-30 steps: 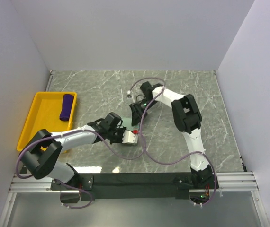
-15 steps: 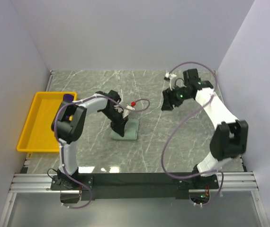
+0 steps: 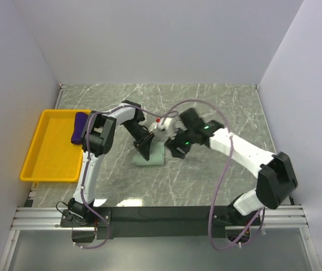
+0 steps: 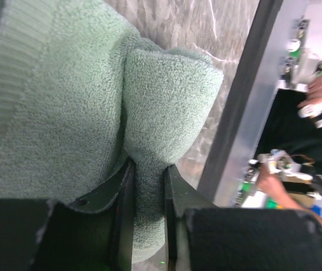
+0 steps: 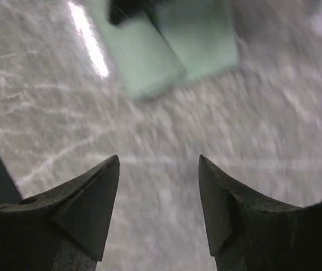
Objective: Roll the towels
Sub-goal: Roll the towel
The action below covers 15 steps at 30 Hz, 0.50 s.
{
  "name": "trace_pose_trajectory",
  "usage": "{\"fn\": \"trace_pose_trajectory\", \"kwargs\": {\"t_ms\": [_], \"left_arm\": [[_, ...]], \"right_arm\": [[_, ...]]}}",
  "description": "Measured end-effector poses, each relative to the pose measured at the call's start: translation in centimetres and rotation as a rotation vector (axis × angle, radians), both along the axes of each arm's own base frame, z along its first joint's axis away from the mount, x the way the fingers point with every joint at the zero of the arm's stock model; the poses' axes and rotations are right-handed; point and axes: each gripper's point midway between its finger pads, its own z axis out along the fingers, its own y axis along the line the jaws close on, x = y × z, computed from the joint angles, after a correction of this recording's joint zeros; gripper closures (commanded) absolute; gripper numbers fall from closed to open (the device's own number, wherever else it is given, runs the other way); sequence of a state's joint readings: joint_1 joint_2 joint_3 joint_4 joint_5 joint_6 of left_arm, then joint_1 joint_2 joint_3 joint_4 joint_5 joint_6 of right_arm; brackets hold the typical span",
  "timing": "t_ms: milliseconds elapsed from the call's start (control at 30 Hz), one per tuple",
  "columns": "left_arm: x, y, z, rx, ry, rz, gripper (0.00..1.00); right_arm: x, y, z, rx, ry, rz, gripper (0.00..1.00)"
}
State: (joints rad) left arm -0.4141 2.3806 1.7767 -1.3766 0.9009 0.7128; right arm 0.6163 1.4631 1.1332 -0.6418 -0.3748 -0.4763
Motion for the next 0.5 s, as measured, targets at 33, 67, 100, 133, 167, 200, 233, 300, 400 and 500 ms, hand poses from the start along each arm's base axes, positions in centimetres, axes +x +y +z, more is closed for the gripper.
{"fn": "trace_pose_trajectory", "kwargs": {"t_ms": [33,67,100,133,167,200,233,300,400,500], "left_arm": [[0.0,0.0,0.0,0.008,0.015,0.006,0.92],[-0.1,0.0,0.0,0.015,0.028,0.012,0.91],[-0.1,0.0,0.0,0.021,0.040,0.017,0.90],[-0.2,-0.1,0.0,0.026,0.053,0.024,0.89],[-0.3,-0.1,0.0,0.033,0.065,0.031,0.89],[-0.3,-0.1,-0.1,0.037,0.073,0.036,0.89],[-0.4,-0.1,-0.1,0.043,0.084,0.042,0.88],[-0.5,-0.1,-0.1,0.049,0.105,0.056,0.87],[-0.6,-0.1,-0.1,0.055,0.131,0.076,0.85],[-0.6,-0.1,-0.2,0.064,0.156,0.097,0.84]], "right_arm": [[-0.2,1.4,-0.6,-0.017,-0.023,0.041,0.35],[-0.3,2.5,-1.1,-0.033,-0.040,0.074,0.34],[-0.5,3.9,-1.8,-0.053,-0.069,0.114,0.34],[-0.4,5.0,-2.6,-0.073,-0.092,0.145,0.34],[-0.5,6.1,-3.4,-0.091,-0.113,0.177,0.33],[-0.6,7.1,-4.2,-0.108,-0.133,0.209,0.33],[-0.7,7.7,-5.0,-0.126,-0.147,0.228,0.33],[-0.9,8.8,-6.5,-0.164,-0.170,0.273,0.33],[-1.0,9.6,-8.1,-0.202,-0.196,0.314,0.37],[-0.5,9.8,-8.8,-0.223,-0.217,0.332,0.58]]}}
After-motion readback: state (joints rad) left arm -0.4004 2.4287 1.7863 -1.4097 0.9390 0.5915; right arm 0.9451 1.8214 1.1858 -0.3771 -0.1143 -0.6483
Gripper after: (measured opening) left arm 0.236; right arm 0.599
